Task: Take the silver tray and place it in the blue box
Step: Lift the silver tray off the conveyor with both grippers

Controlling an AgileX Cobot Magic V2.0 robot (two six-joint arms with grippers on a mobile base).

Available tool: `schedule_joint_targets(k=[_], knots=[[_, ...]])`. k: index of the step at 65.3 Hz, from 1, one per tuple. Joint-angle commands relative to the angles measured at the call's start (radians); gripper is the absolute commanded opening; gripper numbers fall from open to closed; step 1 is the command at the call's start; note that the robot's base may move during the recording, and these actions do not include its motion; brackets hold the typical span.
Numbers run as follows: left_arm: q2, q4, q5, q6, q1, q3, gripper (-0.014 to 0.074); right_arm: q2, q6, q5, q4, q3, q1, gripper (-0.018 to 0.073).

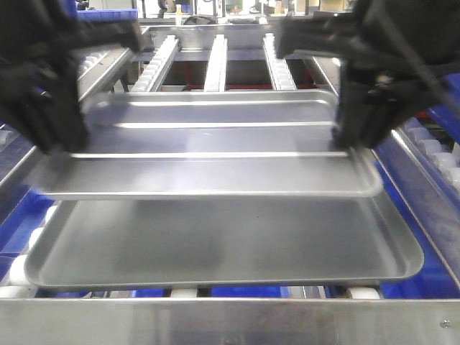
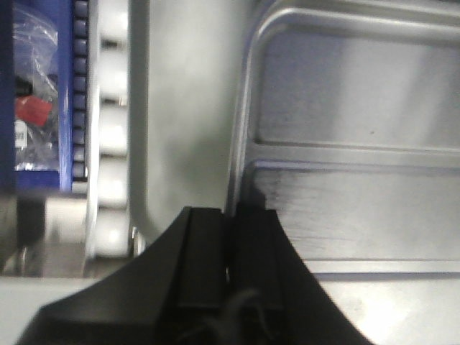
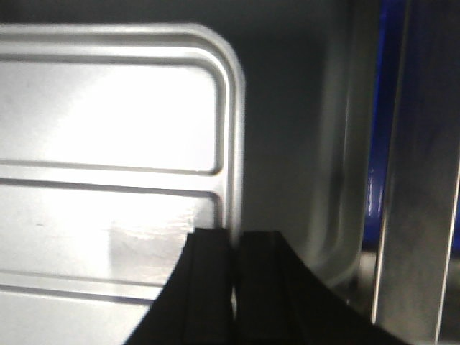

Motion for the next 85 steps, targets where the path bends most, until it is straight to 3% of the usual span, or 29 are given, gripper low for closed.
schedule_joint_targets(k=[1, 13, 22, 30, 85], knots=[[-0.094, 0.053, 0.025, -0.095, -0.065, 0.008, -0.0104, -0.089, 0.075, 0.001, -0.028, 0.029, 0.043, 0.0058], [-0.188, 0.143, 0.095, -0.257, -0.198, 0.074, -0.0104, -0.182, 0.223, 0.065, -0.121, 0.106, 0.128, 0.0058], [-0.218, 0.157, 0.139, -0.287, -0.277, 0.08, -0.0104, -0.225, 0.325, 0.12, -0.185, 0.112, 0.215, 0.0058], [-0.216, 0.187, 0.159, -0.311, -0.315, 0.093, -0.0104, -0.23, 0.352, 0.134, -0.215, 0.112, 0.26, 0.0058], [-0.216, 0.195, 0.17, -0.313, -0.315, 0.095, -0.0104, -0.229, 0.358, 0.13, -0.22, 0.112, 0.266, 0.0058]])
